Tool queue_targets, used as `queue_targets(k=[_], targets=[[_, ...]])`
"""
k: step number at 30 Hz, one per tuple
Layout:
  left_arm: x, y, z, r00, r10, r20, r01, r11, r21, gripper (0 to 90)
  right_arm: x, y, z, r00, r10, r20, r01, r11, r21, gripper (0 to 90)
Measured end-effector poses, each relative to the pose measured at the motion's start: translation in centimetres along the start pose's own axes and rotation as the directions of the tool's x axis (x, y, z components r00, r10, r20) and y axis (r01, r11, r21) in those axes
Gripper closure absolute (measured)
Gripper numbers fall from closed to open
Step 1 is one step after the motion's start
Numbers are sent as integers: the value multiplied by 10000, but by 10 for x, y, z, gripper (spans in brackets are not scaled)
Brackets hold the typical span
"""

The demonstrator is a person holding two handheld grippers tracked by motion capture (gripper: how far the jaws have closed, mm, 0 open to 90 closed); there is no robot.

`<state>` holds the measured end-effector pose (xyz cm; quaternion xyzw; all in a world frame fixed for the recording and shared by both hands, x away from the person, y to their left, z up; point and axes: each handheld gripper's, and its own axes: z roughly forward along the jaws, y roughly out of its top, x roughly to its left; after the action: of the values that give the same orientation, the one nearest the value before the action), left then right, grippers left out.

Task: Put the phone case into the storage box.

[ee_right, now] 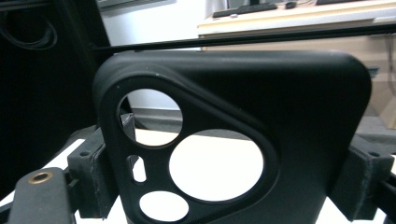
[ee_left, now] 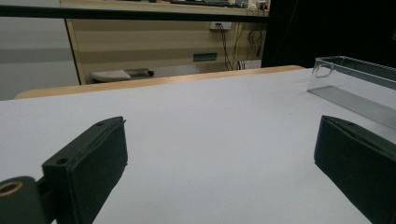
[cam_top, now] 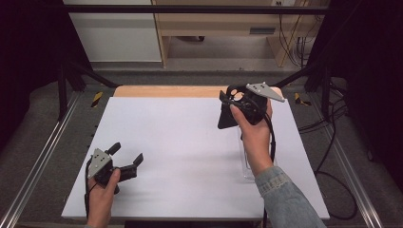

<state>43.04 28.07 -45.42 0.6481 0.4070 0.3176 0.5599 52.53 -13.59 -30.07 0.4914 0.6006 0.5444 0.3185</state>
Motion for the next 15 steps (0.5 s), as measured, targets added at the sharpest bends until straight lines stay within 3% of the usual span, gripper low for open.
queue_targets(k=[15], targets=[[0, -1, 1, 9998, -106, 144, 105, 9999, 26, 28, -31, 8, 16, 9946, -90, 1035, 87, 10000, 31, 138]])
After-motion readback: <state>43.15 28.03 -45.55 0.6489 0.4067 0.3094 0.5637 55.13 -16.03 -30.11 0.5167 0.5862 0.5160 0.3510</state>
